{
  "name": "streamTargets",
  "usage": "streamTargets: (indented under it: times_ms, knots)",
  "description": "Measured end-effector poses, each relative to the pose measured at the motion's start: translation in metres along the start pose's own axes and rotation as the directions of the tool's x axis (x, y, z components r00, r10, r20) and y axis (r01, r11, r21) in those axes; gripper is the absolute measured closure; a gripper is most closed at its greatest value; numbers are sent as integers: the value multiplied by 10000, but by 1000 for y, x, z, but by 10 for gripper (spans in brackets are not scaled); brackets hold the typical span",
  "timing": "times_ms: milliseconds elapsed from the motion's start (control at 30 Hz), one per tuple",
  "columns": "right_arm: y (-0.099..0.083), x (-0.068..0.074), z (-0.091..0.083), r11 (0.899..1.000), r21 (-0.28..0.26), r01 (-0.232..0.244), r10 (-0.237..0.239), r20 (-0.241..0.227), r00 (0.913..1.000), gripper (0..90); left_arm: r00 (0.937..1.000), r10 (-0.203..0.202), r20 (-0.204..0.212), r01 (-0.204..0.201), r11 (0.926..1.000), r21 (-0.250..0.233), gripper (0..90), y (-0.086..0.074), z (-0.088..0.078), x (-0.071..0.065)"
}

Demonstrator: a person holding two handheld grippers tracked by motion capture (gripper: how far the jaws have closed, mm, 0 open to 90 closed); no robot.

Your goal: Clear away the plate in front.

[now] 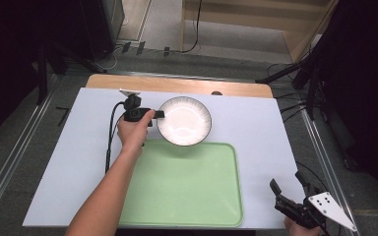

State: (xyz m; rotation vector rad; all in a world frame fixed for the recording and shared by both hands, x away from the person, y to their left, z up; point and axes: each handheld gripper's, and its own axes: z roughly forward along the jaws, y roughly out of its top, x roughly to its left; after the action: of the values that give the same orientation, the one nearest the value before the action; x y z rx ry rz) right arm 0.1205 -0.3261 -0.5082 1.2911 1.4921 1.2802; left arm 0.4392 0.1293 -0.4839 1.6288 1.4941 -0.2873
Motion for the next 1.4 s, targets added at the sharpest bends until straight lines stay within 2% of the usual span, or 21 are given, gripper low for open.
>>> streamTargets:
  times_ms: [167,567,833,1033,1200,1400]
  knots:
    - [0,0,0,10000,20,-28,28,14,10000,132,9998,165,86,-166,9997,165,839,-5,-7,-1]
    - [-1,-1,0,9999,57,-102,102,72,9999,132,9954,871,401,-897,9938,663,837,-22,-22,-10]
    - [-1,0,0,10000,65,-40,40,82,10000,132,9950,847,522,-885,9933,746,836,-36,-34,-2]
    - [-1,0,0,10000,94,-10,9,105,9999,132,9924,859,883,-945,9907,978,835,-51,-39,1]
    - [-1,1,-1,10000,61,23,-24,95,10000,132,9879,923,1244,-1071,9873,1177,835,-68,-41,0]
    - [-1,1,-1,10000,73,44,-44,100,9999,132,9870,960,1289,-1150,9822,1485,834,-85,-43,3]
